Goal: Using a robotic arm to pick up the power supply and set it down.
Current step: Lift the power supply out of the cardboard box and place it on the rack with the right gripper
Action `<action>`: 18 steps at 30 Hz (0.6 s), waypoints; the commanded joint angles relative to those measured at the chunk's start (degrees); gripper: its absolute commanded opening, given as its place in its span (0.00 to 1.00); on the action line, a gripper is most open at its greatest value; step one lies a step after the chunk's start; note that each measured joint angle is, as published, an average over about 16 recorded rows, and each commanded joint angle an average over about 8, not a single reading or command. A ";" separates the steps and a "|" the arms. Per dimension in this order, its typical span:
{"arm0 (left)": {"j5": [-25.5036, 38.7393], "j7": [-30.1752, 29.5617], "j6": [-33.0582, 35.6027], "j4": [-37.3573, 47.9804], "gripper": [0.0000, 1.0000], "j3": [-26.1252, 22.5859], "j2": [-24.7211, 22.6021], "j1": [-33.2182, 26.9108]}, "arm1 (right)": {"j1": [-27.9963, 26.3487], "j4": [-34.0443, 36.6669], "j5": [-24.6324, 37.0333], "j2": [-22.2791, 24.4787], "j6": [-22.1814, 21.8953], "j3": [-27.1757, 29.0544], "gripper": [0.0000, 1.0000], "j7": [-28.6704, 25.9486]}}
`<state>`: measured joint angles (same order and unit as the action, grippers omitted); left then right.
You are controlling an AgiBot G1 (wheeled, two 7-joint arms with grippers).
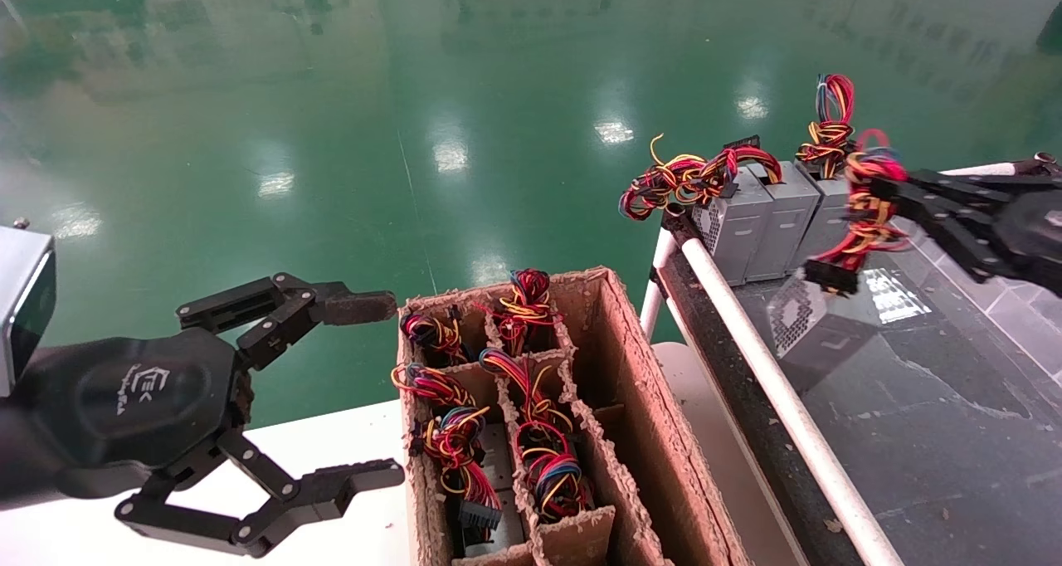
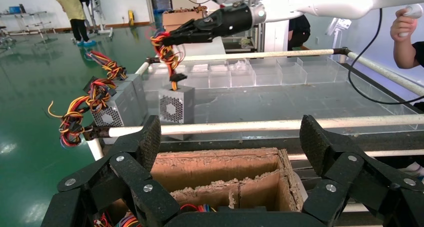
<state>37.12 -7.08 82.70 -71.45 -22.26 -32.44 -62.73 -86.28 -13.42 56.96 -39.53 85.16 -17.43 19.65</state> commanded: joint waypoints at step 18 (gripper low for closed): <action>0.00 0.00 0.00 0.00 1.00 0.00 0.00 0.00 | -7.51 6.73 3.86 -10.78 -7.69 -2.47 0.00 4.01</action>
<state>37.12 -7.08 82.70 -71.45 -22.26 -32.44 -62.73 -93.62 -6.76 60.82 -50.16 77.41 -19.89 23.83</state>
